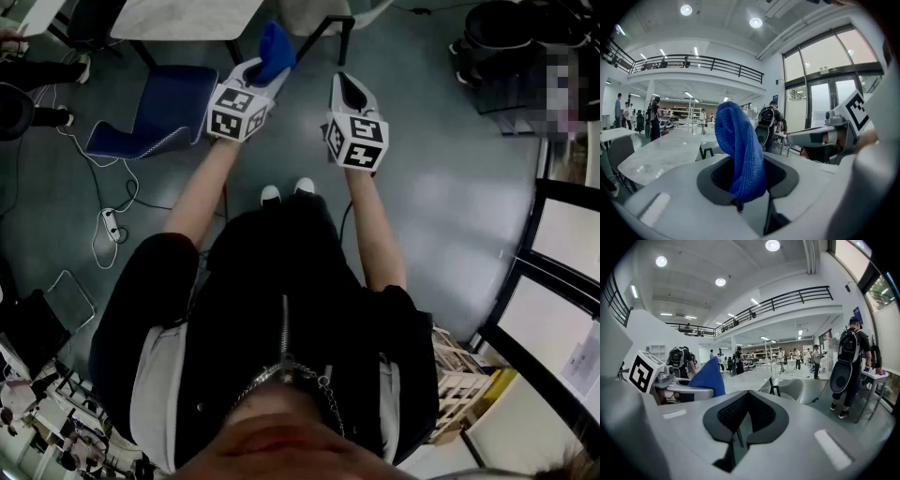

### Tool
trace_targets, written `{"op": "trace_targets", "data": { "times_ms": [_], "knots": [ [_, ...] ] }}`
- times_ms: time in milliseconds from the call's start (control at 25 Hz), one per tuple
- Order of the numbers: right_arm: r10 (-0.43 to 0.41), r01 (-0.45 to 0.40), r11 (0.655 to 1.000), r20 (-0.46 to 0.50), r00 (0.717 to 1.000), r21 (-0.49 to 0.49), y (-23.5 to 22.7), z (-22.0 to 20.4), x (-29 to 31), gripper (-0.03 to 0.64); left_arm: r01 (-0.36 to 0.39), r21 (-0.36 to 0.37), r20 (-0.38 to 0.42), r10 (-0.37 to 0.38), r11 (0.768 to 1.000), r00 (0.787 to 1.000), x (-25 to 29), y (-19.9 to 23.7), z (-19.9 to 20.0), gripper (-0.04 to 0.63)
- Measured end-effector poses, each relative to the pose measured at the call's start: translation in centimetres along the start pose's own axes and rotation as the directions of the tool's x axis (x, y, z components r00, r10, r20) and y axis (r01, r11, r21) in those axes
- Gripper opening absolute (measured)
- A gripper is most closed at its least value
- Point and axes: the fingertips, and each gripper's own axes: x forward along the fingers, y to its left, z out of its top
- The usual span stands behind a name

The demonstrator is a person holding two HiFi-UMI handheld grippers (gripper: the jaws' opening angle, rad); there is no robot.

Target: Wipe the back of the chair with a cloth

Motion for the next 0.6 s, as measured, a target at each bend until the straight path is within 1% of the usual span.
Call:
{"op": "trace_targets", "data": {
  "times_ms": [160, 320, 480, 600],
  "knots": [
    [0.013, -0.014, 1.0, 0.021, 1.0, 0.009, 0.2, 0.2, 0.3, 0.002, -0.001, 0.017, -0.01, 0.001, 1.0, 1.0, -0.2, 0.5, -0.2, 0.124],
    [0.02, -0.021, 1.0, 0.061, 0.998, 0.023, 0.4, 0.8, 0.2, 0.003, 0.007, 0.015, -0.018, -0.006, 1.0, 1.0, -0.5, 1.1, -0.5, 0.124],
    [0.025, -0.026, 0.999, 0.056, 0.998, 0.022, 0.9, 0.5, 0.5, 0.003, 0.004, 0.0, -0.023, -0.004, 1.0, 1.0, -0.6, 2.2, -0.9, 0.124],
    [0.02, -0.022, 0.999, 0.052, 0.998, 0.039, 0.4, 0.4, 1.0, 0.003, 0.013, 0.003, -0.024, -0.013, 1.0, 1.0, 0.6, 2.5, -0.8, 0.124]
  ]
}}
